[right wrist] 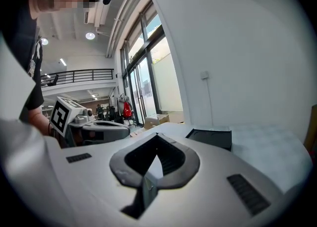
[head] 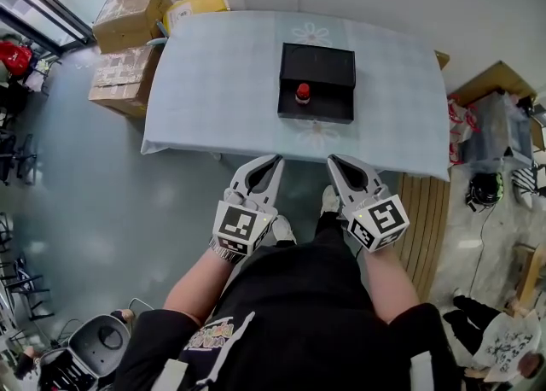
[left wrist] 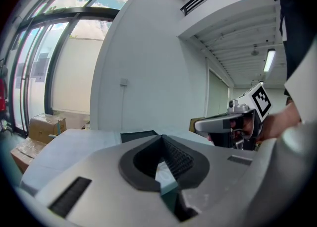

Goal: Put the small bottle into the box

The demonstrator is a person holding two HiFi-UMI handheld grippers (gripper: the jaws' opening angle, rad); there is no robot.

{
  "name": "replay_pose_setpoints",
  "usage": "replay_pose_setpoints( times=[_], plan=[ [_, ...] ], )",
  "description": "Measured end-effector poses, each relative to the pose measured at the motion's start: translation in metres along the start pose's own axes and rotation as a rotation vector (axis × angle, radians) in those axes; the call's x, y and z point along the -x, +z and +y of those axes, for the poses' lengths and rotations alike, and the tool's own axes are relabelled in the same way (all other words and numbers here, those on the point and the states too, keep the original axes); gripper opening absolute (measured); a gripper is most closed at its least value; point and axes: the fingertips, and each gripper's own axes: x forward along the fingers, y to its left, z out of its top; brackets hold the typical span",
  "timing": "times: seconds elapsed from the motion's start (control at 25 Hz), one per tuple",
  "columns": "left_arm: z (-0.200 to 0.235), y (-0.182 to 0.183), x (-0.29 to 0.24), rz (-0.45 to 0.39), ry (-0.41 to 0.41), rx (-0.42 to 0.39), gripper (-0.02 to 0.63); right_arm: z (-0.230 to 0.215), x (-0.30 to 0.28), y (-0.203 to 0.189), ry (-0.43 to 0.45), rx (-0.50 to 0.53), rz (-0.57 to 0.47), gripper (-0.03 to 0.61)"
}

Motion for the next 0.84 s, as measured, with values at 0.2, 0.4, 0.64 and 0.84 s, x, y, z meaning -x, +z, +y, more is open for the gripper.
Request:
replay_pose_setpoints(
  times=[0.2,0.4,0.64,0.84],
  plan=[
    [0.003,0.004,0.009,-0.012,0.014,-0.003,0.008,0.008,-0.001,0.004,0.012,0.018,0.000,0.008],
    [0.001,0.005,0.014,-0.019,0.021,0.003,0.008,0.012,0.001,0.005,0.024,0.028,0.005,0.008],
    [-0.004,0.001,0.016,-0.027,0.013,0.012,0.008,0.017,0.006,0.003,0.024,0.036,0.013,0.008],
    [-0.007,0.002,0.013,-0.024,0.007,0.012,0.008,0.014,0.007,0.003,0.021,0.036,0.015,0.008]
  ],
)
